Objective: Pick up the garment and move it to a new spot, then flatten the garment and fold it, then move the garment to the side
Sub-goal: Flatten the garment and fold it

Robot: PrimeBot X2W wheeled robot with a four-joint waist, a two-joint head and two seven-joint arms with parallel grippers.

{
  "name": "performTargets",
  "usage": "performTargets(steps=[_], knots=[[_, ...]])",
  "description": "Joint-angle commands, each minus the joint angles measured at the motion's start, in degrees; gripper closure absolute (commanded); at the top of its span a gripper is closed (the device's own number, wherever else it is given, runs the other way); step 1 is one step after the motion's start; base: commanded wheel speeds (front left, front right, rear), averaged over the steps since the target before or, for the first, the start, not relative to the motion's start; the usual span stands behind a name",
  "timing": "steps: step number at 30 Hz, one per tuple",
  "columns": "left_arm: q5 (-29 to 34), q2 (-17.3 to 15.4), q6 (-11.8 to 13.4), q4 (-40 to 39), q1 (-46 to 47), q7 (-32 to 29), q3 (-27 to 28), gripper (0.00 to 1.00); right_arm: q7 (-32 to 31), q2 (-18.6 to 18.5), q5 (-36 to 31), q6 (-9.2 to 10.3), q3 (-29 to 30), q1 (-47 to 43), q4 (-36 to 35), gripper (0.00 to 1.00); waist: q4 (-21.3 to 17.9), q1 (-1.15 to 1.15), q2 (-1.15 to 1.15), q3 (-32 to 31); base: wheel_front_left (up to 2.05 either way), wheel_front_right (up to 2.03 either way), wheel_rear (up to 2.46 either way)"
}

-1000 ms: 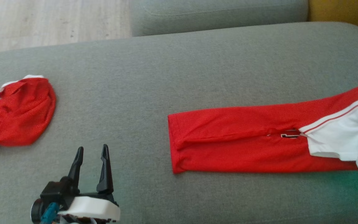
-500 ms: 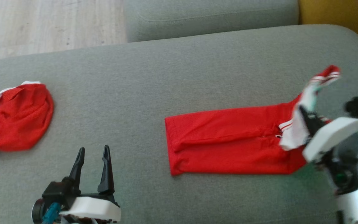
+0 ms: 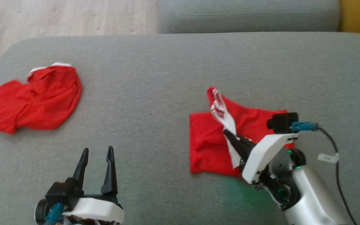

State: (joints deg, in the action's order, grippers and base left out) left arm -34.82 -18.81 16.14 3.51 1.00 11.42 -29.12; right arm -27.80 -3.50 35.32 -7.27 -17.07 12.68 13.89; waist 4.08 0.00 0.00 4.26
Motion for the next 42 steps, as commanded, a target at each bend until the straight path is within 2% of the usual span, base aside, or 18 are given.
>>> performTargets(steps=[1, 9, 11, 12, 13, 19, 24, 28, 36, 42], knots=[[-0.18, -0.52, 0.05, -1.26, 3.17, 0.38, 1.98, 0.0, 1.03, 0.59, 0.4, -0.22, -1.44, 3.16, -1.34, 1.0, 1.29, 0.0, 0.0, 0.43, 0.0, 0.0, 0.0], [-0.34, 0.01, -0.13, -0.36, 3.23, 0.95, 1.74, 0.0, 6.56, 0.61, 4.92, -0.22, -6.83, 8.21, 9.54, 0.99, 3.61, 0.0, 0.0, 0.93, 0.0, 0.0, 0.0], [-0.36, 0.14, -0.11, -0.14, 3.2, 1.07, 1.68, 0.0, 7.69, 0.61, 6.31, -0.22, -8.49, 9.53, 11.7, 0.65, 3.67, 0.0, 0.0, 0.94, 0.0, 0.0, 0.0], [-0.36, 0.19, -0.07, -0.03, 3.15, 1.12, 1.65, 0.0, 8.08, 0.61, 7.05, -0.22, -9.41, 10.14, 12.67, 0.36, 3.6, 0.0, 0.0, 0.94, 0.0, 0.0, 0.0], [-0.38, 0.21, -0.06, 0.06, 3.11, 1.14, 1.6, 0.0, 8.48, 0.61, 7.86, -0.22, -10.38, 10.74, 13.44, 0.0, 3.5, 0.0, 0.0, 0.95, 0.0, 0.0, 0.0], [-0.52, 0.33, -0.23, 0.75, 3.12, 1.19, 1.26, 0.0, 12.54, 0.62, 12.35, -0.22, -15.36, 13.37, 13.94, 0.0, 2.08, 0.0, 0.0, 0.44, 0.0, 0.0, 0.0], [-0.44, 0.27, -0.12, 0.96, 2.93, 1.22, 0.98, 0.0, 17.18, 0.62, 12.08, -0.22, -16.31, 14.73, 11.47, 0.0, 0.28, 0.0, 0.0, -0.33, 0.0, 0.0, 0.0], [-0.42, 0.13, -0.1, 0.86, 2.83, 1.12, 0.78, 0.0, 21.37, 0.6, 4.4, -0.22, -12.81, 15.05, 10.5, 0.0, -1.09, 0.0, 0.0, -0.72, 0.0, 0.0, 0.0], [0.08, 0.01, -0.06, 0.22, 2.74, 1.14, -0.12, 0.0, 25.95, -0.52, -11.49, -0.22, -0.47, 9.79, 5.54, 0.0, -2.3, 0.0, 0.0, -0.66, 0.0, 0.0, 0.0], [0.29, 0.09, -0.14, 0.22, 2.73, 1.3, -0.55, 0.0, 28.32, -0.26, -18.99, -0.22, 6.16, 3.95, 0.67, 0.0, -2.83, 0.0, 0.0, -1.41, 0.0, 0.0, 0.0]])
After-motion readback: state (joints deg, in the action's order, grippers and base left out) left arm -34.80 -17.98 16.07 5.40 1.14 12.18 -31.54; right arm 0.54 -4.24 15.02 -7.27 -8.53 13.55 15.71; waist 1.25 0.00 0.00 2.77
